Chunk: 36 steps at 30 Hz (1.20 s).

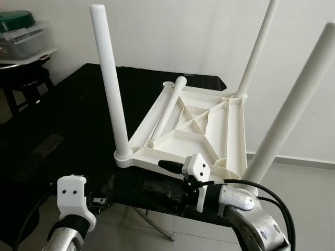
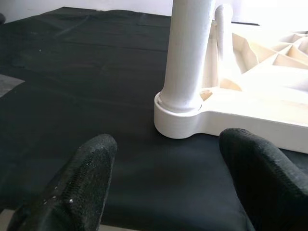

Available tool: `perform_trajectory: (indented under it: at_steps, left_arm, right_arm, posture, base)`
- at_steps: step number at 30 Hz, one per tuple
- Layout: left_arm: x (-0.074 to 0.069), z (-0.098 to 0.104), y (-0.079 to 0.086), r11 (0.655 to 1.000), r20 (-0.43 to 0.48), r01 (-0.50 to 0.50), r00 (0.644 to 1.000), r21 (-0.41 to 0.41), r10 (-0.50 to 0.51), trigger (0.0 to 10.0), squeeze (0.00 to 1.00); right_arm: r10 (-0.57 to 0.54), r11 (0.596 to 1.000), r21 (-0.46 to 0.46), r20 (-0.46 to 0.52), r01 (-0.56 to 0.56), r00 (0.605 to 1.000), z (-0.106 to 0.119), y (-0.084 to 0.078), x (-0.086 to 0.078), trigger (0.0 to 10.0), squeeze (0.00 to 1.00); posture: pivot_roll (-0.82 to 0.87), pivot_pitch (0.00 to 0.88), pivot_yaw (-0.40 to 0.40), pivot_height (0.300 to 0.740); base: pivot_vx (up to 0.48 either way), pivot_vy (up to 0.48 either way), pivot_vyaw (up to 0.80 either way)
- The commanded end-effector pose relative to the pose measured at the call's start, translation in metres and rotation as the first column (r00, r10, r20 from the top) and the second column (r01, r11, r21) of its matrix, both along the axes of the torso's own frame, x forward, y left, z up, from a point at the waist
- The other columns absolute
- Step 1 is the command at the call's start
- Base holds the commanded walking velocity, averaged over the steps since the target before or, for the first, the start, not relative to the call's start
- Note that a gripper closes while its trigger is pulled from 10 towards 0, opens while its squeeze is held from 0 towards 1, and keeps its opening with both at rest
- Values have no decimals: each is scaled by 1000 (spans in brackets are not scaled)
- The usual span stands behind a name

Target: Building children table

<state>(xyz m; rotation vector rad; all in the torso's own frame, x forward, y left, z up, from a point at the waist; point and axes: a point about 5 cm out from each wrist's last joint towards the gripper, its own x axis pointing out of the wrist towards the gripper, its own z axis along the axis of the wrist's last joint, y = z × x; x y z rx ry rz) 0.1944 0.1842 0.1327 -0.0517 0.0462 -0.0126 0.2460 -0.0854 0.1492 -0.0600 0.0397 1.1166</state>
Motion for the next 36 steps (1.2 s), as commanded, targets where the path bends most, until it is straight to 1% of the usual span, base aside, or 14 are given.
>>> perform_trajectory:
  at_steps: [1, 10, 33, 36]
  left_arm:
    - [1, -5, 0, 999, -32, 17, 999, 27, -16, 10000, 0]
    - [1, -4, -1, 999, -31, 22, 999, 34, -21, 10000, 0]
    - [1, -3, -1, 998, -26, 25, 999, 51, -23, 10000, 0]
    - [2, -3, -1, 998, -23, 29, 999, 58, -28, 10000, 0]
  right_arm:
    - [-15, 1000, 10, -15, 15, 1000, -2, -3, 1, 10000, 0]
    - [-8, 1000, 8, -18, 8, 1000, -3, -3, 1, 10000, 0]
    - [-8, 1000, 10, -20, 8, 1000, -3, -1, 1, 10000, 0]
    - [-9, 1000, 10, -19, 9, 1000, -3, -1, 1, 10000, 0]
  posture:
    - [-30, 38, -22, 740]
    - [-28, 34, -21, 740]
    - [-28, 31, -12, 740]
    - [-29, 30, -12, 740]
  base:
    - [0, 0, 0]
    - [0, 0, 0]
    - [-255, 0, 0]
    - [0, 0, 0]
